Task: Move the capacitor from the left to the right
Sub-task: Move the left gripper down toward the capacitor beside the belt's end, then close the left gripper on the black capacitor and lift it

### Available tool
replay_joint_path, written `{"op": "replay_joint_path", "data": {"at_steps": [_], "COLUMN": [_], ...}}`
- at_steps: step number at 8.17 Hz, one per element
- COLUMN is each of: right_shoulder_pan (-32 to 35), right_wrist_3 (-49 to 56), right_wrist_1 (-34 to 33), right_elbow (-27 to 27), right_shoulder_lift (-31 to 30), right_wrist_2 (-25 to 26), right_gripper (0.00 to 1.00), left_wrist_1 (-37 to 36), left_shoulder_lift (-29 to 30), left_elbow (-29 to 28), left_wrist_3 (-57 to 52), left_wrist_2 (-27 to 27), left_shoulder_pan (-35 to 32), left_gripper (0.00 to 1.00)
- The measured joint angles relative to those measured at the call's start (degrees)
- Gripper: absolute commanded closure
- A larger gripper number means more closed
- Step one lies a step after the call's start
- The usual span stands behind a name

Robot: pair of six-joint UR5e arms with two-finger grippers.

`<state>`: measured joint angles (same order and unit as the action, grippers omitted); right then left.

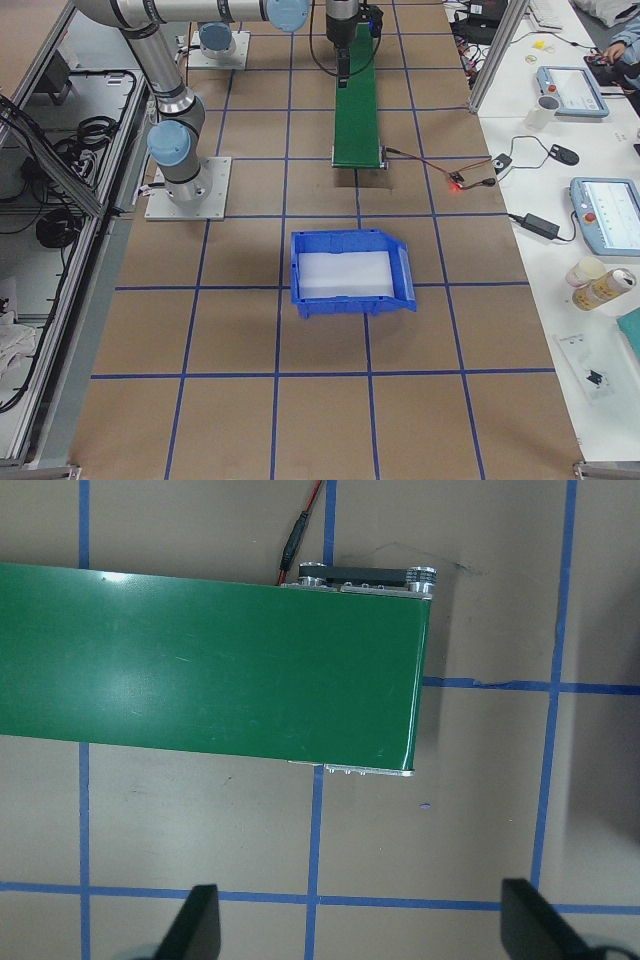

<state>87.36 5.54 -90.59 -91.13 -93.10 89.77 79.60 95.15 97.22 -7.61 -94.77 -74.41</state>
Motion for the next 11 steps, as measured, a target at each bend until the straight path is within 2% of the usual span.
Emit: {"op": "replay_joint_path", "data": {"at_steps": [2,5,8,11], "right_shoulder_pan": [0.11,0.15,0.12,0.09], "right_wrist_3": [0.0,0.0,0.0,0.0], "right_wrist_1": [-0.16,-0.27,-0.47,-0.45], "right_elbow": [0.06,0.37,0.62,0.74], "right_shoulder_lift": [-0.11,-0.01,-0.08,-0.11], "right_wrist_2": [0.11,-0.16,0.0,0.03], "right_gripper": [0.0,0.0,0.0,0.0], "left_wrist_1": [-2.38,-10.24,-20.69,-26.21], "left_shoulder_lift": [1.9,6.23,15.4,22.72], "left_elbow": [0.17,0.51,0.42,0.1], "left_wrist_3": [-4.89,-12.7,-22.76,-26.06], "left_wrist_2": [0.18,0.03,0.09,-0.07], "left_shoulder_pan": [8.34,17.51,27.16,31.39], "left_gripper": [0.0,0.0,0.0,0.0]}}
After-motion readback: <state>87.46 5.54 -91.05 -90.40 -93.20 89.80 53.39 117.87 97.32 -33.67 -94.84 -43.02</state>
